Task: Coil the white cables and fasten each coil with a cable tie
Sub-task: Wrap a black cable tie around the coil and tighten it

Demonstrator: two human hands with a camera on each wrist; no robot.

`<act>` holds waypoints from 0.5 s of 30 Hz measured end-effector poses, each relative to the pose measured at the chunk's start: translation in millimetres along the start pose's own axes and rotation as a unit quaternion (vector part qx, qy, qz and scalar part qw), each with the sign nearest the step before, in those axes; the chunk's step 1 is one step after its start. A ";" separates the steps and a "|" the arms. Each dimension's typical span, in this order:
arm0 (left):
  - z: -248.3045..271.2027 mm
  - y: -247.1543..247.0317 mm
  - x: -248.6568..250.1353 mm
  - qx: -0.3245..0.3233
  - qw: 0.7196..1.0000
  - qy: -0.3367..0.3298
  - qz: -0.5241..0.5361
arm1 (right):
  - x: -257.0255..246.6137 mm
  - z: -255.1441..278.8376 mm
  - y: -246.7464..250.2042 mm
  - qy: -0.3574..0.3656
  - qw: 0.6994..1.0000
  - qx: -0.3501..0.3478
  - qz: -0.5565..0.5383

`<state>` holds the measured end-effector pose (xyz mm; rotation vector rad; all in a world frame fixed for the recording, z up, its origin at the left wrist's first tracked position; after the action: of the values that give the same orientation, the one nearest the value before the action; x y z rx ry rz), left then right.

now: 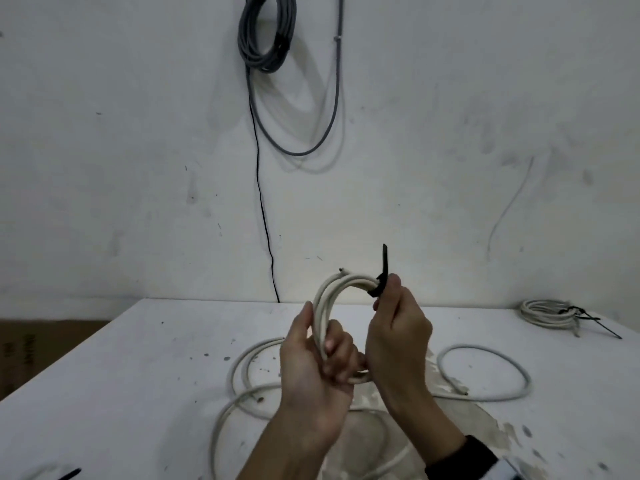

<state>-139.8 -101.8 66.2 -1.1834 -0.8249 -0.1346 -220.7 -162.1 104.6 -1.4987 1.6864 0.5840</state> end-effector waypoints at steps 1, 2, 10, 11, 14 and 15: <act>-1.8 0.6 1.5 0.007 1.000 0.008 0.015 | 1.0 1.0 -2.8 -0.005 1.000 -0.024 0.009; -5.2 2.6 4.1 0.025 0.999 0.014 0.031 | 3.3 1.9 -5.9 -0.025 0.998 -0.062 0.008; -24.8 12.6 26.3 0.110 0.993 -0.007 0.048 | 3.1 4.6 20.8 -0.230 0.902 -0.360 -0.063; -28.0 10.1 24.5 0.109 0.993 -0.004 0.047 | 3.7 1.3 25.3 -0.219 0.905 -0.363 -0.035; -42.3 -2.4 15.1 0.067 0.997 0.026 0.042 | 8.2 -9.4 36.3 -0.208 0.915 -0.345 -0.002; -45.4 -8.7 11.9 0.050 0.998 0.039 0.028 | 10.3 -15.0 40.4 -0.215 0.919 -0.331 -0.009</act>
<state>-113.1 -140.5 74.5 -1.0996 -0.7218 -0.0920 -263.5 -172.0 98.7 -1.6629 1.1720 1.4659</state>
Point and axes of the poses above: each hand's wrist, its own z-axis away from the middle knuckle, its own y-axis out of the back of the hand, x = y × z, the point moved 6 cm from there along -z, towards the middle knuckle, and after that the axes turned 12 degrees about x, right-handed, at the moved point
